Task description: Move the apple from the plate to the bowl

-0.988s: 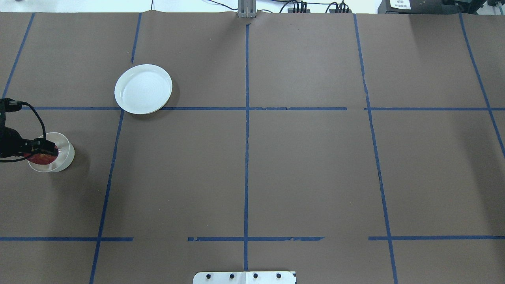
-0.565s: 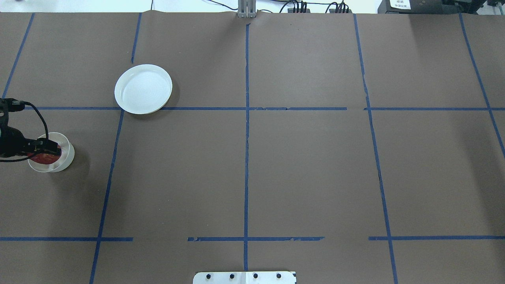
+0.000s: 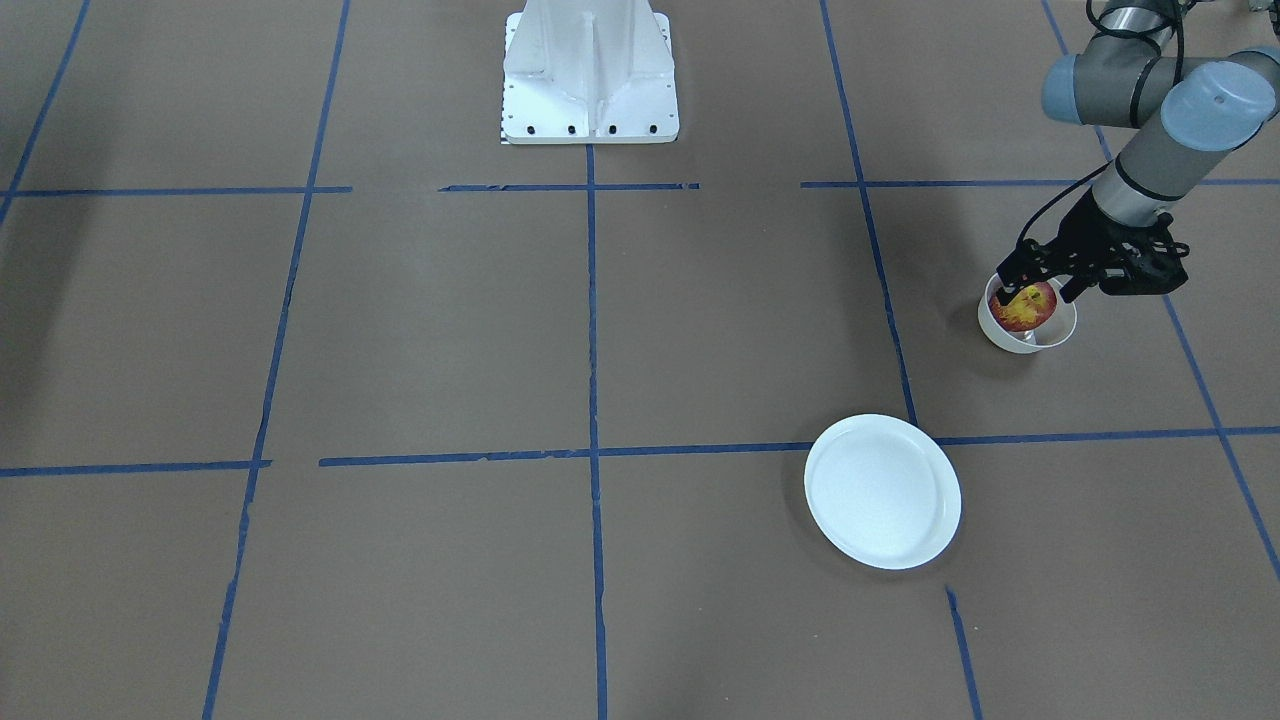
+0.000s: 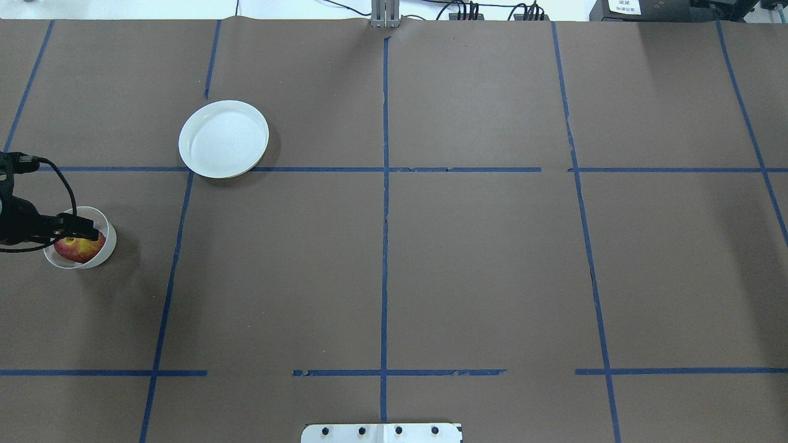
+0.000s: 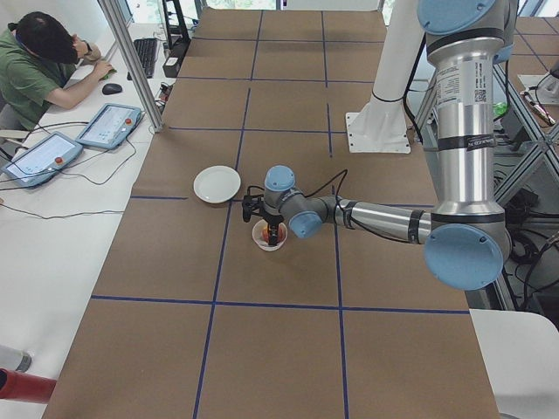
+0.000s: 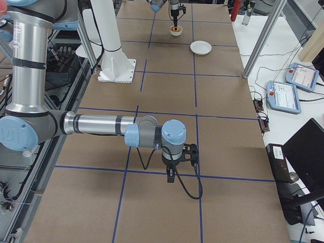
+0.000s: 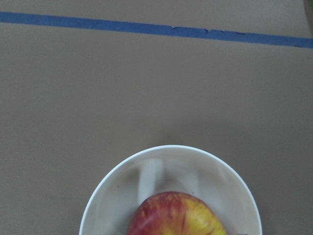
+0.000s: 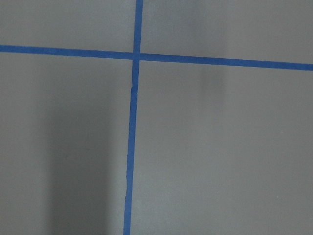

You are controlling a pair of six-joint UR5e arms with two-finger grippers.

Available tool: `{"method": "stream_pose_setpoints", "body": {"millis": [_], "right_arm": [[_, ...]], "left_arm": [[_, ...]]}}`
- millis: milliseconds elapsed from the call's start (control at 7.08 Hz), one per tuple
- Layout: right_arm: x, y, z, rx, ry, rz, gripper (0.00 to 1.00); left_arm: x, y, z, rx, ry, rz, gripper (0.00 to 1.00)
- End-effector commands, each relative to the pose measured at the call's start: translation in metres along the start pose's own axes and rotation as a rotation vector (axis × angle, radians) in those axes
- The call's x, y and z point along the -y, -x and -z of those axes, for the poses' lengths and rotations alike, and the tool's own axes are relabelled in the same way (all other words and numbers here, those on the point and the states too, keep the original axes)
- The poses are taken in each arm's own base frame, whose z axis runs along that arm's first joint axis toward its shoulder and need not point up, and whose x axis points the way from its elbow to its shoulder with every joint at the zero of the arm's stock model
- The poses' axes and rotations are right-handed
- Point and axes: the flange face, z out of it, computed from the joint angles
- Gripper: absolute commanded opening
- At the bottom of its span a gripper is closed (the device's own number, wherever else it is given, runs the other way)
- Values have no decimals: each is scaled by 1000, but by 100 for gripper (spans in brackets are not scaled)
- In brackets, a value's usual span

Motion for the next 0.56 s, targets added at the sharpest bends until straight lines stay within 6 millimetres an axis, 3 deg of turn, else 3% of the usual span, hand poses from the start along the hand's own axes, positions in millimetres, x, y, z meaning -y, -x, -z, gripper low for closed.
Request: {"method": "stream_pose_setpoints", "body": {"millis": [0, 141, 424], "right_arm": [[0, 0, 0, 0, 0, 0, 100], [0, 0, 0, 0, 0, 0, 100], [0, 0, 0, 0, 0, 0, 100]], "left_arm": [[0, -8, 19, -21, -16, -23, 99], [6, -7, 32, -40, -22, -55, 99], [44, 70, 91, 43, -87, -132, 99]]}}
